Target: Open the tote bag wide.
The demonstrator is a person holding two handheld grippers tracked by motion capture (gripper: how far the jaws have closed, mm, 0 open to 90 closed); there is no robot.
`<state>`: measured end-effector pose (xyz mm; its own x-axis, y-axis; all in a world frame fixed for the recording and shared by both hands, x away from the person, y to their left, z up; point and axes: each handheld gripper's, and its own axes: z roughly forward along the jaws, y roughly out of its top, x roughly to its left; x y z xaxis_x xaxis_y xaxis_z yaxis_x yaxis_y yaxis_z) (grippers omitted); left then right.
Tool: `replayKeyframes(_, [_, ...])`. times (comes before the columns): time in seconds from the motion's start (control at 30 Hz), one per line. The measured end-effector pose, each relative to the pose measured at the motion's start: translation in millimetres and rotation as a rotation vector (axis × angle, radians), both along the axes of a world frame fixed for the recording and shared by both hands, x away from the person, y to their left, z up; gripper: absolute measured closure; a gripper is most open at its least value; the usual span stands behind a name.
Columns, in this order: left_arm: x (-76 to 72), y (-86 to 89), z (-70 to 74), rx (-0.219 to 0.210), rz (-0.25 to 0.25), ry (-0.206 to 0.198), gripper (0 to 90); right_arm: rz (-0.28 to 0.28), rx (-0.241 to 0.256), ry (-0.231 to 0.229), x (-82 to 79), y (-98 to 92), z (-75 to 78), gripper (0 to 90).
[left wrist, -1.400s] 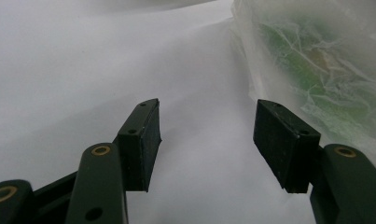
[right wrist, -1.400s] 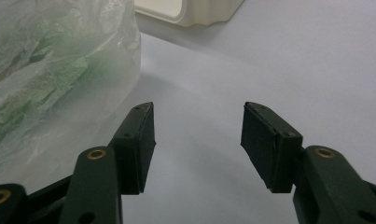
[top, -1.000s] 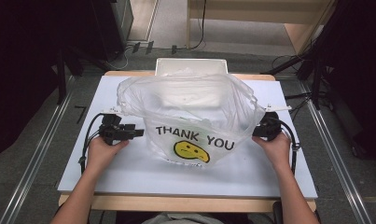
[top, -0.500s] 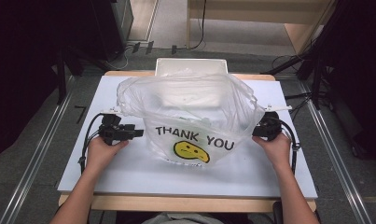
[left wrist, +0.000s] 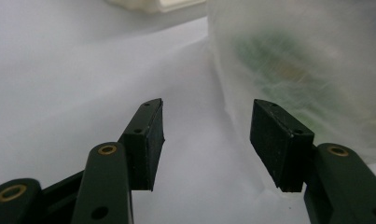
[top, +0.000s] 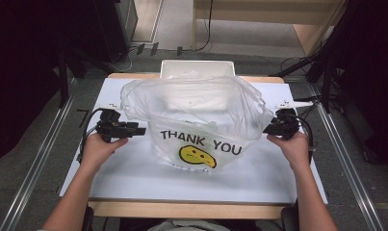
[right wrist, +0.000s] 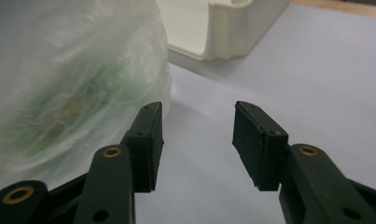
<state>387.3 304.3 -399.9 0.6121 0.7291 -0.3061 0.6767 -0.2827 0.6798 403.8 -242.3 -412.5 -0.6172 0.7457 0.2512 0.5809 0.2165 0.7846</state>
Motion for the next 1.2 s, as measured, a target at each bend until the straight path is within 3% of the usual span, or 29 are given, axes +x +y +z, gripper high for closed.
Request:
replayKeyframes(0.1, [9.3,4.6,11.3,0.028,-0.015,-0.012,48.2,0.044,0.02,-0.036,0.1,-6.3,14.2,53.7])
replayKeyframes(0.17, [14.2,9.0,17.7,0.002,-0.016,-0.007,50.4,0.064,0.014,-0.061,0.4,-9.2,24.7,53.6])
replayKeyframes(0.23, [17.5,11.0,25.9,0.023,-0.02,-0.02,52.3,0.081,0.011,-0.073,0.6,-10.2,32.0,56.6])
replayKeyframes(0.3, [19.8,13.0,36.3,0.009,-0.044,-0.027,55.5,0.11,0.015,-0.102,0.6,-10.7,40.6,56.9])
replayKeyframes(0.37, [21.4,15.1,45.1,0.005,-0.056,-0.038,59.1,0.097,0.021,-0.119,1.9,-12.9,52.4,60.2])
replayKeyframes(0.43, [23.8,18.9,56.7,0.002,-0.062,-0.05,62.7,0.082,0.018,-0.104,4.3,-16.7,64.1,63.7])
replayKeyframes(0.5, [25.7,22.4,65.8,-0.017,-0.069,-0.053,67.5,0.087,0.07,-0.084,8.3,-23.3,78.6,67.4])
replayKeyframes(0.53, [26.5,23.4,70.8,-0.01,-0.066,-0.063,67.5,0.087,0.07,-0.084,8.3,-23.3,78.6,67.4])
replayKeyframes(0.6, [29.4,27.0,81.7,0.0,-0.066,-0.067,71.6,0.085,0.079,-0.133,7.1,-27.2,96.7,71.1])
replayKeyframes(0.67, [32.4,31.6,89.9,-0.015,-0.059,-0.071,73.5,0.087,0.086,-0.143,6.6,-27.7,100.7,71.6])
replayKeyframes(0.83, [36.1,37.8,121.0,-0.003,-0.051,-0.125,84.8,0.096,0.113,-0.163,3.9,-26.3,128.6,77.4])
replayKeyframes(1.07, [30.0,26.5,162.2,-0.018,-0.092,-0.193,86.7,0.151,0.064,-0.208,-1.0,-12.2,162.2,81.2])
replayKeyframes(1.2, [24.8,16.3,178.2,-0.043,-0.125,-0.197,87.3,0.158,0.033,-0.229,-3.1,-3.3,182.0,84.0])
